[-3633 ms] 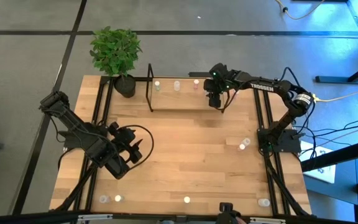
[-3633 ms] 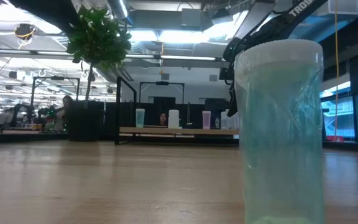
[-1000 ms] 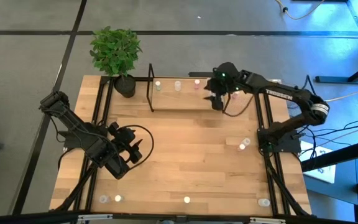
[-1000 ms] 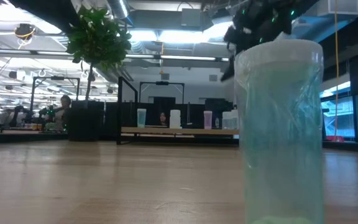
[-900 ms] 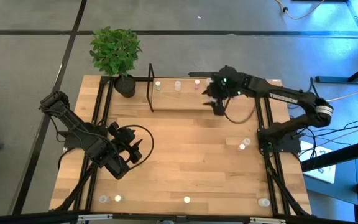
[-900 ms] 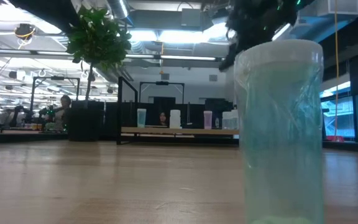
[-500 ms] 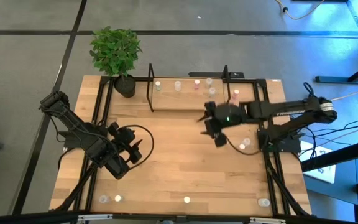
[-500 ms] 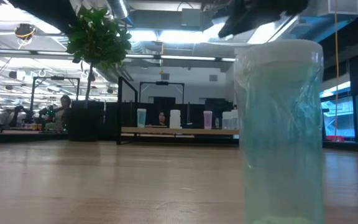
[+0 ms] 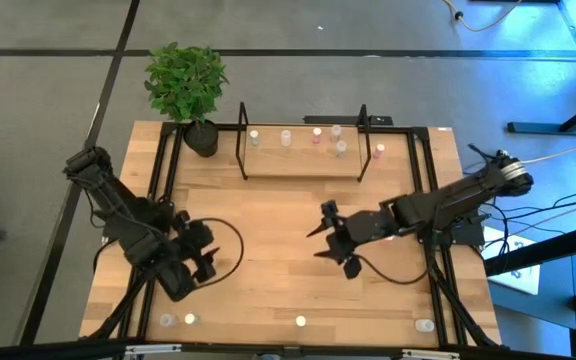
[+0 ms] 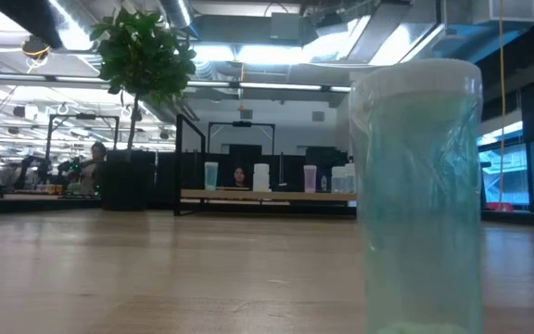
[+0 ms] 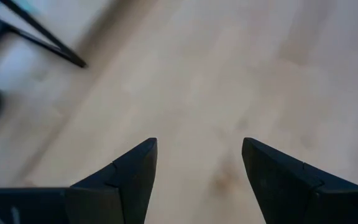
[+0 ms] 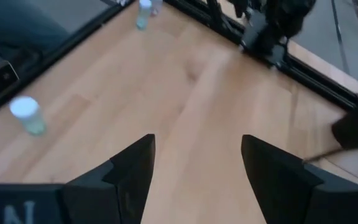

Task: Pick and place medicine bottles onto shelf by color
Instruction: Put the transparent medicine bottle on the shelf aligned with the other transparent medicine bottle

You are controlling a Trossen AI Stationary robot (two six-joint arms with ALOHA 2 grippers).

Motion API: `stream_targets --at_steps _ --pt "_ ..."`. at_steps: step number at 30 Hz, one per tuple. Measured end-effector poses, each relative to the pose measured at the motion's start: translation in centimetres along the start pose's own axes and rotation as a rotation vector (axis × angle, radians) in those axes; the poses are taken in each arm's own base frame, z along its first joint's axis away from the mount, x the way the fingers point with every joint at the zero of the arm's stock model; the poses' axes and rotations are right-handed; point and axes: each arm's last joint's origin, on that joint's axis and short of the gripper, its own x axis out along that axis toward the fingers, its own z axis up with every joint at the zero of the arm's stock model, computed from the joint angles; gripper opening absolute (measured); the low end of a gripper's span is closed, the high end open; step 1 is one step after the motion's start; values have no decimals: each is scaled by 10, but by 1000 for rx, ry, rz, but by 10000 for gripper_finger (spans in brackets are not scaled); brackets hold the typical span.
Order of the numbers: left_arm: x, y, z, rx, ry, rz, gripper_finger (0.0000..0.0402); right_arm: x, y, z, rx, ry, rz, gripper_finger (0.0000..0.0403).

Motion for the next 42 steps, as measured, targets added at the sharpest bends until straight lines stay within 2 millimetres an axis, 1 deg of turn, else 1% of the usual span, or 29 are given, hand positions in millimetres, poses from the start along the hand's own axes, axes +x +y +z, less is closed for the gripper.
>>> stream_targets --at_steps 6,10,12,16,21,26,30,35,37,40,42 --pt "-16 -14 -19 27 85 -159 230 17 11 6 8 -15 21 241" --pt "-27 -21 -31 49 119 -252 230 27 10 17 31 -7 23 241" --pt "-32 -23 -36 64 149 -290 230 34 11 19 46 21 30 241" --pt "-41 -26 -48 69 225 -349 230 46 11 25 75 36 32 241" --pt "-51 -28 -58 28 246 -399 230 59 13 27 104 52 35 241" --pt "-60 -29 -68 61 275 -447 230 70 14 29 103 71 4 241" --pt "-67 -28 -77 105 312 -477 230 73 14 31 128 64 2 241" --pt "-69 -32 -92 164 316 -470 230 73 14 30 188 66 -3 241" --pt "-66 -37 -100 191 317 -449 230 73 14 30 199 67 -8 241" --pt "-61 -44 -111 227 318 -414 230 73 12 30 198 75 -63 241" --pt "-57 -48 -117 247 349 -392 230 73 11 30 196 79 -91 241"
